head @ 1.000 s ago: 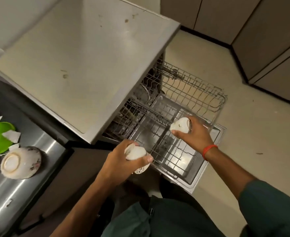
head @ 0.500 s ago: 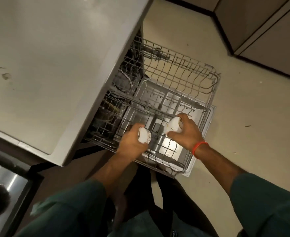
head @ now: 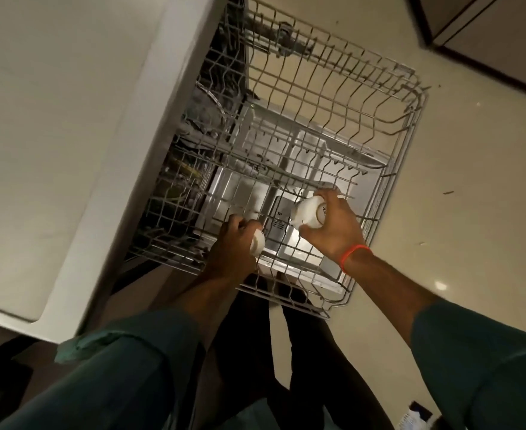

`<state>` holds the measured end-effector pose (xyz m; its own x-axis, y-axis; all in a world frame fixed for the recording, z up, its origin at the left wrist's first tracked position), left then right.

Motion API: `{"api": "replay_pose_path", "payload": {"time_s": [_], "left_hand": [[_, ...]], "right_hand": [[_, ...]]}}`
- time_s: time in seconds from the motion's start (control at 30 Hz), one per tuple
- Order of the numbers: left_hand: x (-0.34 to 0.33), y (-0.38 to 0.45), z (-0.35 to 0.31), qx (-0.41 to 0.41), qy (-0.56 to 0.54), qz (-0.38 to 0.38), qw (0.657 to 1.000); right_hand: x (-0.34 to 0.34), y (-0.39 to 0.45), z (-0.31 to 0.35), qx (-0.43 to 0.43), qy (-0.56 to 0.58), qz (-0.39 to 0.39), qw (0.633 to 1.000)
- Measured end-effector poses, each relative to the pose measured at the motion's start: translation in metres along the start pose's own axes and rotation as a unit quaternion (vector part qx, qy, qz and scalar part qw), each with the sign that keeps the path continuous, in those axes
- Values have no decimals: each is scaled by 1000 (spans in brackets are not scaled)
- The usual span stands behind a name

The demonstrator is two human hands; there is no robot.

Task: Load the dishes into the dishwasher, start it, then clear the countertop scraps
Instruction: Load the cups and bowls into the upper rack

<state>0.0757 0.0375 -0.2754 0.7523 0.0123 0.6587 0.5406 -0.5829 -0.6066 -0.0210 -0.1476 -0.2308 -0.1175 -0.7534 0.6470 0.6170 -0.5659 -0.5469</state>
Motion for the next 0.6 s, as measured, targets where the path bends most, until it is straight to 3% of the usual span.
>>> {"api": "replay_pose_path", "payload": {"time_s": [0.2, 0.37, 0.6], "left_hand": [[4, 10, -12, -45, 2, -17, 999], [2, 16, -1, -21, 2, -35, 999], [-1, 17, 0, -28, 7, -34, 999]], "right_hand": [[-8, 7, 1, -9, -2, -19, 1000], [0, 0, -6, -17, -1, -43, 999], [-17, -33, -19, 4, -84, -7, 996]]}}
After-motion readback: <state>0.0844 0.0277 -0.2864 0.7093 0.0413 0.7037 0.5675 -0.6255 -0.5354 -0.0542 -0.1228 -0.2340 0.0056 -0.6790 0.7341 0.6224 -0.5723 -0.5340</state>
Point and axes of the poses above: each hand's wrist, its own y-axis towards the middle knuckle, its own x-axis out of the back of the hand, z = x × y, the point moved 10 cm from there along y, towards the middle knuckle, and after that the axes turned 4 degrees about x, right-handed, at the moved point
